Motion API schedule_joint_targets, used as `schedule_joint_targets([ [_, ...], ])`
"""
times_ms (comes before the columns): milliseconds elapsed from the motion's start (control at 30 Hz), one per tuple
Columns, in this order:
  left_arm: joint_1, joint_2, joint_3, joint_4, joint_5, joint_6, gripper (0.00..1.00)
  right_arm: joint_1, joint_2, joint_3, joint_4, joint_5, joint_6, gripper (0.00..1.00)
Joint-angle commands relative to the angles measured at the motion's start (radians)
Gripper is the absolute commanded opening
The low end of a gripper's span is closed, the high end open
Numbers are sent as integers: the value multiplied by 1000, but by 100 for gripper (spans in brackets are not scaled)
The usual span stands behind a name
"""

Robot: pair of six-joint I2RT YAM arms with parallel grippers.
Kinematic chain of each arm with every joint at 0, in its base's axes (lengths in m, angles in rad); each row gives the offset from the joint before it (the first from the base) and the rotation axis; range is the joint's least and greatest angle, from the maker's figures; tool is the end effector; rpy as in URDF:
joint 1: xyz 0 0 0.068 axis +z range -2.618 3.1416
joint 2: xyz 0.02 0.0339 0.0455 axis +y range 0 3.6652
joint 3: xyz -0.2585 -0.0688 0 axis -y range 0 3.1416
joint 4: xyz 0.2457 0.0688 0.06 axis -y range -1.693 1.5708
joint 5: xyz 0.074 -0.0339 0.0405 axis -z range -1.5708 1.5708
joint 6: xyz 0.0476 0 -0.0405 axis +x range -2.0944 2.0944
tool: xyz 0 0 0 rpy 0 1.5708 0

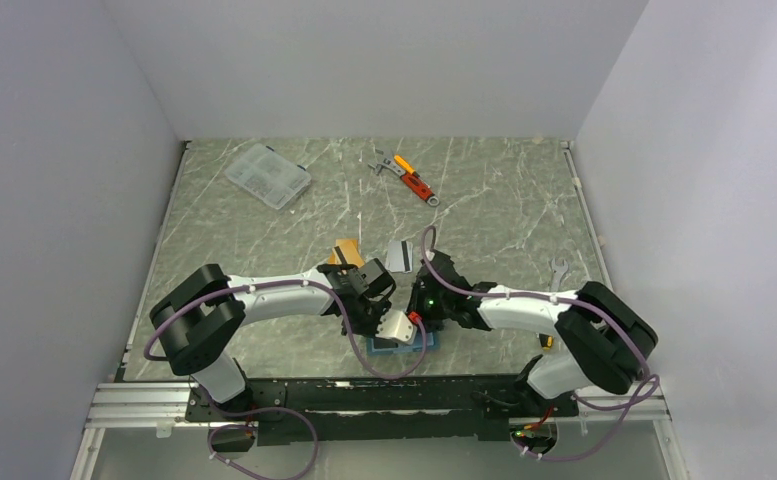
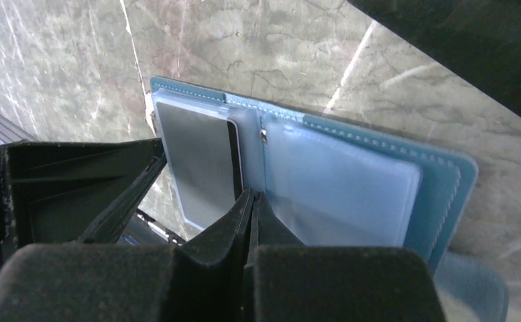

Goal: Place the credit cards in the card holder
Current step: Insert the credit card into the card holder.

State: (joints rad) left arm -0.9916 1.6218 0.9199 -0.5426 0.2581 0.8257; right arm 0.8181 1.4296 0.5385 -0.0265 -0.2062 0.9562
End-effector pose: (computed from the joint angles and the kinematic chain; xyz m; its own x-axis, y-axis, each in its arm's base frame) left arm 0.1529 -0.2561 0.1451 0.2761 0.8762 -0.3950 0.9601 -0.2703 0.0717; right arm 0.1693 0.1950 0.1203 -0.9662 0.1383 -0.2176 -0.0174 0.8070 0.5903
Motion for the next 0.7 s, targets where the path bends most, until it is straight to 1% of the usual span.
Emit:
schedule_joint_targets([
  [0, -10, -11, -22, 41, 6, 17, 0, -41, -93, -15, -48, 24, -23, 0],
  [67, -10, -13, -23, 41, 6, 18, 0, -46, -96, -30, -40, 22, -24, 0],
  [167, -10, -9, -17, 38, 6, 18, 0, -35, -49, -22, 8, -6, -14, 0],
  [367, -12, -5, -16, 40, 9, 17, 0, 20, 64, 71, 22, -25, -27, 0],
  [667, -14, -1, -2, 41, 17, 18, 0, 31, 79, 91, 51, -44, -37, 0],
])
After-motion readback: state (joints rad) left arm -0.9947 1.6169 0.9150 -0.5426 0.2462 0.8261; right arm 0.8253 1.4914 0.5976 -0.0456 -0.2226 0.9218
